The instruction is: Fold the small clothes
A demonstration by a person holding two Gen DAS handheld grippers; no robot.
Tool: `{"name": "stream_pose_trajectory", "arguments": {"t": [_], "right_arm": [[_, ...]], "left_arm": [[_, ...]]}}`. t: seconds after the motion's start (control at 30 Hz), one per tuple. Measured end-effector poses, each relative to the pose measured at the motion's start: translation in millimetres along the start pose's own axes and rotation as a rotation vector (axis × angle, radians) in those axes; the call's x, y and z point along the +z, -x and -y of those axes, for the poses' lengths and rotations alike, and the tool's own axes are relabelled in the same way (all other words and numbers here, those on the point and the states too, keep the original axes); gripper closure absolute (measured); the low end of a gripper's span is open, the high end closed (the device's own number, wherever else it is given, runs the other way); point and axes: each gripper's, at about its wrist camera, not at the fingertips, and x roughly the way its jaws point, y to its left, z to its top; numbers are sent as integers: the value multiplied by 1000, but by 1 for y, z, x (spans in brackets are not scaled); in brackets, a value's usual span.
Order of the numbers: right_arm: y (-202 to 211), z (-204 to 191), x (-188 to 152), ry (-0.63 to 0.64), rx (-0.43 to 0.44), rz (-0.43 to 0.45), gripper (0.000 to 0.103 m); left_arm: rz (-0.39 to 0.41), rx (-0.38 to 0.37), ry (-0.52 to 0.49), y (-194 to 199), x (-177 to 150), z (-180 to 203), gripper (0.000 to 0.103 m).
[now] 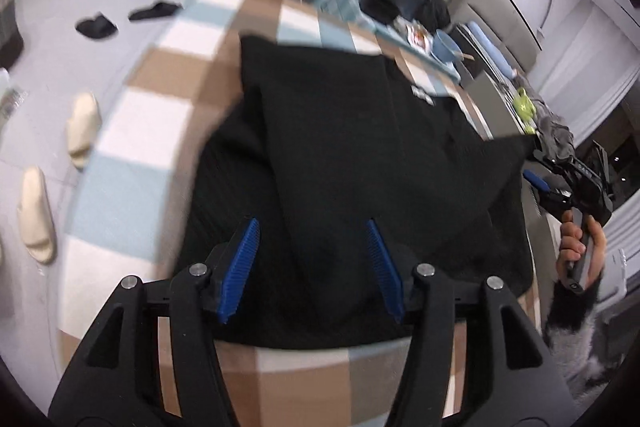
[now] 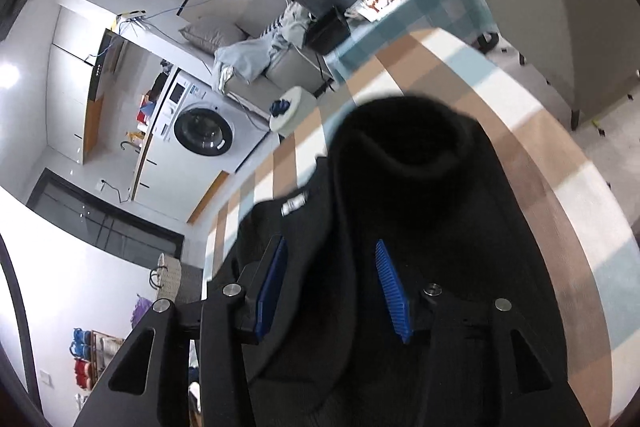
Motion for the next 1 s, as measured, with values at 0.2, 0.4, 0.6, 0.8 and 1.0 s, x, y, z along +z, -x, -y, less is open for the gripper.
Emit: {"name": "stream_pose_trajectory", "arguments": {"t": [0.2,0.4,0.6,0.8,1.0], "right_arm": [[6,12,-18,18,-5,-20,56],[6,23,-24,-15,2,-34,56],[8,18,-22,3,14,-43,56],[17,20,-19,24,-12,-33,56],[31,30,-20,30,-76,-11,56]], "left_arm": [[-36,34,-34,-17,-4,8,100],[128,-15,-68,18,18,23,100],[278,-64,-61,42,89,33,100],[306,-46,100,9,185,8,100],[225,83,188,-43,198,-20,69]]}}
